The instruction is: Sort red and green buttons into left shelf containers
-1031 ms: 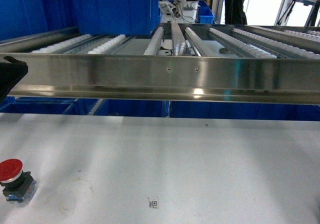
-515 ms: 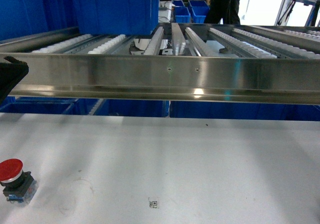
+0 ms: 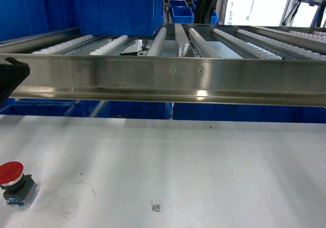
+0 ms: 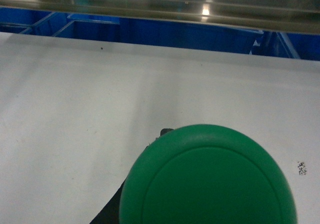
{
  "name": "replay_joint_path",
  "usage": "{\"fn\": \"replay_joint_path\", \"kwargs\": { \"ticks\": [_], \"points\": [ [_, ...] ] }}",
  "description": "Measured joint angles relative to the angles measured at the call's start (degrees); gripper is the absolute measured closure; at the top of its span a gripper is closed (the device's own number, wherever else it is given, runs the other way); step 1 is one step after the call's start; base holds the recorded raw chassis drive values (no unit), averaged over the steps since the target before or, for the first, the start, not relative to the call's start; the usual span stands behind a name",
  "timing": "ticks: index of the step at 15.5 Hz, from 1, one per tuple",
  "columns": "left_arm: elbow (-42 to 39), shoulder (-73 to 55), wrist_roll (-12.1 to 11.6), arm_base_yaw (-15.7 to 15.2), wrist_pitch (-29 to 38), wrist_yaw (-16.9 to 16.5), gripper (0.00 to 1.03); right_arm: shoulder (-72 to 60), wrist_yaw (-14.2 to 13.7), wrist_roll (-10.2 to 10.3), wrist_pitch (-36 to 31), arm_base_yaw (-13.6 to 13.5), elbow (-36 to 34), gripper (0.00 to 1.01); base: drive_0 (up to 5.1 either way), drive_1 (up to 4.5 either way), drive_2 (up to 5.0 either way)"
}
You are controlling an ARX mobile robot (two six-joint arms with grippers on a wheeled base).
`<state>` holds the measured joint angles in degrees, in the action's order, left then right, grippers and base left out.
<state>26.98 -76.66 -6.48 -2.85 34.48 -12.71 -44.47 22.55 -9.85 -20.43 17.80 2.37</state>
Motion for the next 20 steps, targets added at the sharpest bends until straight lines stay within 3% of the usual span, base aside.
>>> {"fn": "replay_joint_path", "kwargs": {
  "ticks": [2, 11, 15, 18, 20],
  "points": [
    [0.0, 0.0, 0.0, 0.0, 0.0, 0.0, 0.05, 3.9, -1.3, -1.1, 2.4, -2.1, -0.3, 0.75, 0.0, 0.00, 0.0],
    [-0.1, -0.2, 0.0, 0.3, 0.3, 1.6, 0.05, 3.7, -1.4, -1.6, 2.5, -2.1, -0.3, 0.75, 0.0, 0.00, 0.0],
    [-1.0, -6.6, 0.0, 3.5, -1.1, 12.7, 0.05, 3.7, -1.4, -1.6, 2.4, -2.1, -0.3, 0.75, 0.0, 0.00, 0.0],
    [0.8, -11.0, 0.6, 5.5, -2.8, 16.5, 0.05, 3.7, -1.4, -1.7, 2.5, -2.1, -0.3, 0.75, 0.0, 0.00, 0.0],
    [3.3, -14.2, 2.5, 7.2, -5.4, 19.3, 0.05, 3.7, -1.4, -1.7, 2.5, -2.1, -0.3, 0.75, 0.0, 0.00, 0.0]
  ]
}}
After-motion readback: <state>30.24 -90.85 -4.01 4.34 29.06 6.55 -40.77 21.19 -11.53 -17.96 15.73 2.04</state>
